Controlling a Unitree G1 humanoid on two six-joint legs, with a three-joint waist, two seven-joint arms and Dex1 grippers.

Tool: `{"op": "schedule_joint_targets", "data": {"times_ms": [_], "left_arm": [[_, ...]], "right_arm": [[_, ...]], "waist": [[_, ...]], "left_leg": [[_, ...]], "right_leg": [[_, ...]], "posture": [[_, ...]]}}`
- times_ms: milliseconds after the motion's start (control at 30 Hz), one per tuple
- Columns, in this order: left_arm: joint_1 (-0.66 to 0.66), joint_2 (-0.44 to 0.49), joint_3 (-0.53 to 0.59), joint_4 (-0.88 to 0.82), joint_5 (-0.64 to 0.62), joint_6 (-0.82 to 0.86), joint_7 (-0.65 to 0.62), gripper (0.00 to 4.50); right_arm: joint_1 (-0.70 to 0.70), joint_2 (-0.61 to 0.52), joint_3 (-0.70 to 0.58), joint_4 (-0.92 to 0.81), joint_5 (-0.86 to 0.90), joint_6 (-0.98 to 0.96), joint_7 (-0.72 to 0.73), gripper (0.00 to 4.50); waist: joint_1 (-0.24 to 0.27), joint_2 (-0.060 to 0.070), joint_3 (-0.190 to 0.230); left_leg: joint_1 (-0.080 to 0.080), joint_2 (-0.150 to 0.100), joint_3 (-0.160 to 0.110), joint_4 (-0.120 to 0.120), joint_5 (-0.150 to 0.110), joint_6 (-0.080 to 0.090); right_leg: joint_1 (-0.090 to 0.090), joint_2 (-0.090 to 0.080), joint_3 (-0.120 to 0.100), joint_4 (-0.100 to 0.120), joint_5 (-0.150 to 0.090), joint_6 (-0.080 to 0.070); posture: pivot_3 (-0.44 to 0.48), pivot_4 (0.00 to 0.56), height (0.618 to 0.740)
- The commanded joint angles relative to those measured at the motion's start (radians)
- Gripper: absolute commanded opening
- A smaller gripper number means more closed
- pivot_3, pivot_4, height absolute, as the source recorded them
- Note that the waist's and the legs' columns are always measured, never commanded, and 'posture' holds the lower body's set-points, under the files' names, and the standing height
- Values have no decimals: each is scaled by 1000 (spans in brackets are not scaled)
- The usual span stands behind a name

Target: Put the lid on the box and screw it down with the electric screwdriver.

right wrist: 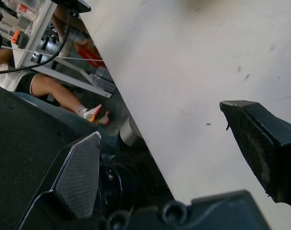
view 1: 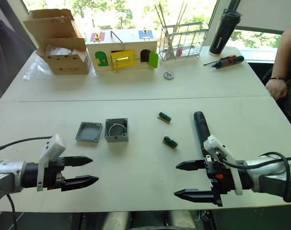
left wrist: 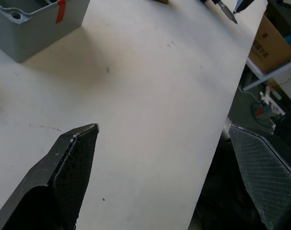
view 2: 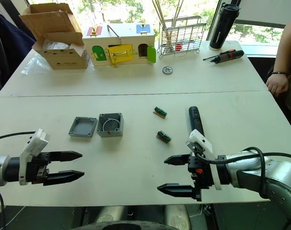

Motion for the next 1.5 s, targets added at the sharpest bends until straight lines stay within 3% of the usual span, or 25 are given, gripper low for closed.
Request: {"op": "schedule_joint_targets", "data": {"times_ms": [33, 433, 600, 733, 800, 900, 1000, 1267, 1500], "left_arm": [[-13, 8, 11, -7, -20, 11, 6, 4441], [-64, 11, 16, 5, -71, 63, 19, 4441], [-100, 36, -4, 25, 1, 24, 45, 4441], [-322, 168, -80, 121, 75, -32, -14, 4441], [-628, 198, -255, 187, 144, -71, -90, 4441], [-969, 161, -505, 279, 292, -134, -216, 4441], [-1151, 47, -735, 375, 462, -277, -348, 4441], [-1146, -51, -905, 500, 715, -453, -367, 4441], [-1048, -5, -849, 435, 730, -470, -393, 4441]], "right_arm": [[-10, 5, 1, -20, -2, -15, 0, 4500], [-34, 45, 4, 8, -9, -23, -10, 4500], [-67, 31, -22, 24, -3, -6, -23, 4500], [-145, 13, -67, 24, 110, 32, -71, 4500], [-218, 39, -23, 17, 117, 34, -107, 4500], [-304, 90, 54, 17, 79, 30, -152, 4500], [-364, 162, 164, 39, -82, -13, -207, 4500], [-359, 266, 242, 62, -257, -63, -262, 4500], [-316, 322, 224, 32, -279, -51, -308, 4500]], "waist": [[0, 0, 0], [0, 0, 0], [0, 0, 0], [4, -1, 1], [5, 0, 1], [0, -2, 1], [-12, 0, 1], [-36, -6, 4], [-28, -6, 4]], "left_leg": [[0, 0, 0, 0, 0, 0], [0, 0, 0, 0, 0, 0], [0, 0, 0, 0, 0, 0], [-1, 0, -2, 0, 0, -1], [0, 0, -2, 0, 0, -1], [-1, -1, -3, 0, 0, -1], [-2, -3, 2, 0, 3, -5], [-8, 0, 3, 0, 5, -7], [-12, 1, 1, 2, 5, -8]], "right_leg": [[0, 0, 0, 0, 0, 0], [0, 0, 0, 0, 0, 0], [0, 0, 0, 0, 0, 0], [-2, 0, -2, 0, 1, -1], [-1, 0, -2, -2, 1, -1], [-1, 1, -4, -4, 2, -2], [0, 1, -3, -4, 2, -1], [-13, 4, -2, 7, 1, -1], [-17, 5, -2, 8, 1, -1]], "posture": [[0, 150, 740], [0, 150, 740], [0, 150, 740], [0, 150, 740], [0, 150, 740], [0, 150, 740], [0, 150, 740], [0, 150, 740], [0, 150, 740]]}}
